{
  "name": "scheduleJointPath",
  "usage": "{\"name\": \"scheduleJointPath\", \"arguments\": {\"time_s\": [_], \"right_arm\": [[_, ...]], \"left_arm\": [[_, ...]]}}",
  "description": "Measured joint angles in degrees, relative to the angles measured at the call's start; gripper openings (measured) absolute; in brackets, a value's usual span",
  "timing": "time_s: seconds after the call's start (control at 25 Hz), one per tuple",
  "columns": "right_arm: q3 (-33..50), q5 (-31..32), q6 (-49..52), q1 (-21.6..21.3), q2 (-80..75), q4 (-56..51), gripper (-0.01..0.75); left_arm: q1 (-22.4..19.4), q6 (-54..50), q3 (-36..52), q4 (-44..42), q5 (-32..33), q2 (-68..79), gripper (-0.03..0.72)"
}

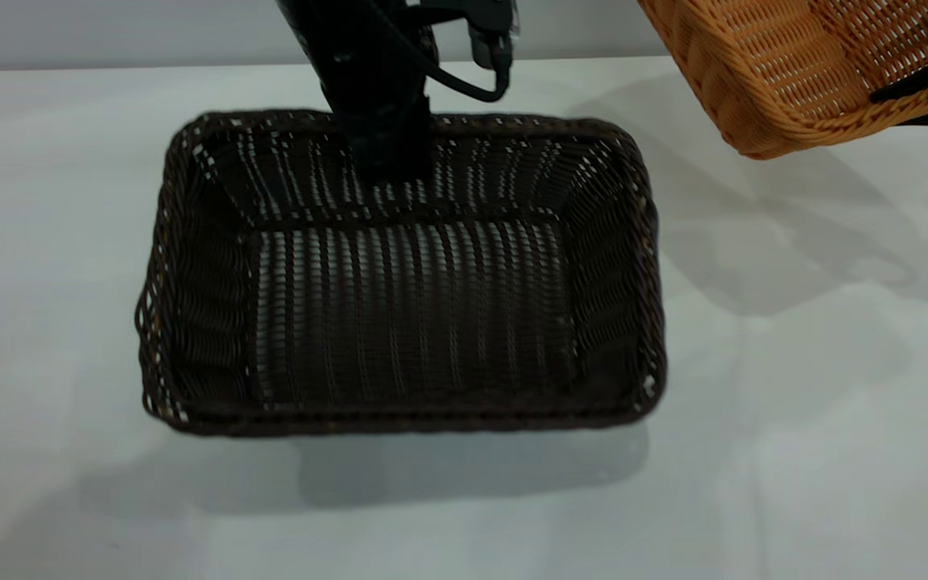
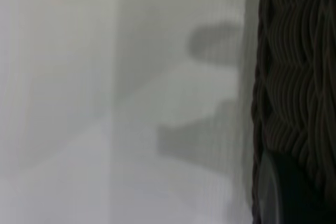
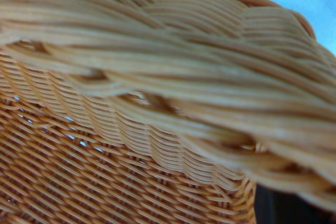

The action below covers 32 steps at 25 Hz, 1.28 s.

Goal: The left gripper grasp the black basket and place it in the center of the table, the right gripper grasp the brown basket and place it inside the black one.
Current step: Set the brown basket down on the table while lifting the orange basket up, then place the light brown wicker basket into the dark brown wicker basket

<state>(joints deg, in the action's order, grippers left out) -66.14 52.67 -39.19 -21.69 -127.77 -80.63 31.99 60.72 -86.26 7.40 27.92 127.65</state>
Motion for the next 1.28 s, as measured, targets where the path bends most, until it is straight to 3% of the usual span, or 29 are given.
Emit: {"name": "scheduleJointPath", "arguments": {"time_s": [0.12, 0.24, 0.48, 0.6, 0.84, 1.08, 1.28], "right_arm": [[-0.6, 0.4, 0.8, 0.0, 0.0, 0.6, 0.082], [-1.0, 0.6, 1.1, 0.0, 0.0, 1.2, 0.082], [-1.0, 1.0, 1.2, 0.0, 0.0, 1.7, 0.082], [-1.0, 1.4, 1.2, 0.0, 0.0, 1.7, 0.082], [-1.0, 3.1, 1.2, 0.0, 0.0, 2.7, 0.082], [-1.0, 3.7, 1.7, 0.0, 3.4, 8.6, 0.082], [-1.0, 3.9, 6.3, 3.1, 6.6, 14.9, 0.082]], "left_arm": [[0.2, 0.8, 0.1, 2.6, 2.0, 0.3, 0.099], [0.2, 2.1, 0.1, 3.0, 3.1, 0.4, 0.163], [0.2, 3.8, 0.2, 3.2, 2.9, 0.4, 0.424], [0.2, 3.6, 0.2, 3.2, 2.7, 0.3, 0.512], [-1.2, -7.9, 0.2, 2.6, 4.6, -4.3, 0.545], [-12.4, -17.8, 0.2, 2.5, 10.8, -9.2, 0.545], [-22.5, -19.0, 0.2, 5.0, 11.0, -9.4, 0.546]]}}
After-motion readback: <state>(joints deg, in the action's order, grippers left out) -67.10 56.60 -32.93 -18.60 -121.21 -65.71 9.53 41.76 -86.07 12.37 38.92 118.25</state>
